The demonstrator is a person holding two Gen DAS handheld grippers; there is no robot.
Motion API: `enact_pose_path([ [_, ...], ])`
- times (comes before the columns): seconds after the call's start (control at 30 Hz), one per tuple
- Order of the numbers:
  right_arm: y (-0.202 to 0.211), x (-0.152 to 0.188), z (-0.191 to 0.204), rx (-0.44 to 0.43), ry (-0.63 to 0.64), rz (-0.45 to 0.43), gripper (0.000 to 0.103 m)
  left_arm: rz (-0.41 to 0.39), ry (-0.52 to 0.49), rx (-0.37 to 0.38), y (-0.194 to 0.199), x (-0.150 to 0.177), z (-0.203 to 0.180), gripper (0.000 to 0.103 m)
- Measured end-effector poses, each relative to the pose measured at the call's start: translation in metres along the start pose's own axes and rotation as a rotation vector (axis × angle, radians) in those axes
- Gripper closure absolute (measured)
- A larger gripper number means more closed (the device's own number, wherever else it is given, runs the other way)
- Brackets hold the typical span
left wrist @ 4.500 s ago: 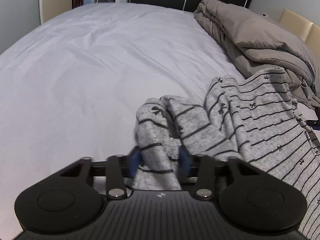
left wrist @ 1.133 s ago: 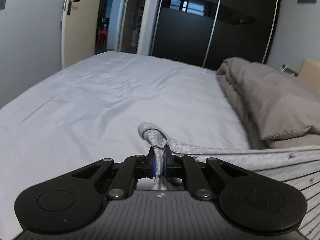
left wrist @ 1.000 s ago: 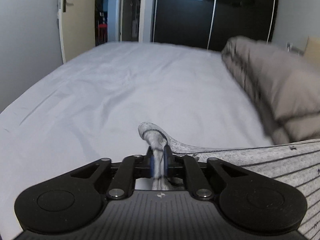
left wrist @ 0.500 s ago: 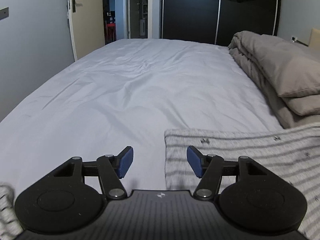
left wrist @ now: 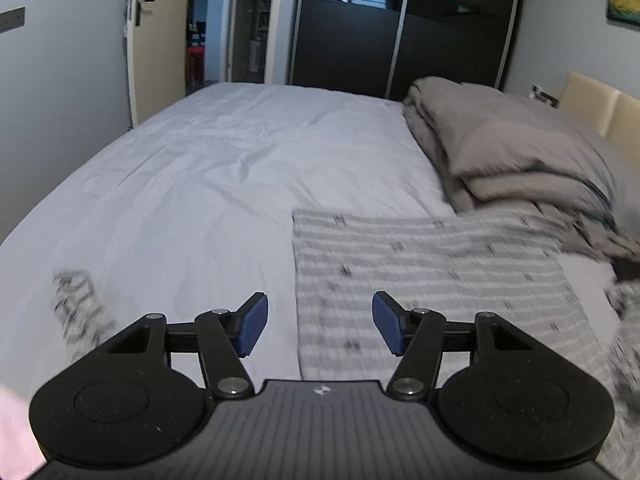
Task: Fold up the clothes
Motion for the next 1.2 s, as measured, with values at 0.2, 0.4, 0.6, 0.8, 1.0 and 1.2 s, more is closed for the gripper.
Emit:
enact_pose_path([
  [0.2, 0.045, 0.063, 0.01, -0.055, -0.029, 0.047, 0.045, 0.056, 0.06, 0.027, 0.059, 0.074, 0.01, 0.046],
  [0.4, 0.071, 0.132, 0.01, -0.099, -0.151, 0.111, 0.047, 0.149, 0.2, 0.024, 0.084, 0.157, 0.033, 0.046],
  [0.6, 0.072, 0.185, 0.013, -0.154, -0.278, 0.152, 0.048, 0.223, 0.325, 0.035, 0.091, 0.215, 0.046, 0.048],
  [0.8, 0.054, 0.191, 0.01, -0.17, -0.324, 0.134, 0.052, 0.248, 0.396, 0.057, 0.07, 0.242, 0.045, 0.048],
  [1.0, 0.044, 0.192, -0.005, -0.225, -0.457, 0.124, 0.067, 0.219, 0.479, 0.12, 0.055, 0.24, 0.043, 0.048],
  [1.2, 0.046, 0.193, -0.004, -0.213, -0.458, 0.135, 0.096, 0.224, 0.465, 0.079, 0.05, 0.238, 0.043, 0.093],
])
Point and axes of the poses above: each gripper's, at about its wrist camera, not at the fingertips, and y roughly against the way its jaws point, z to its left, x to its underside, the point moved 9 cm from there along -y, roughly the way its jaws point, and after that the axes turned 8 degrees about y, right-handed, at the moved point
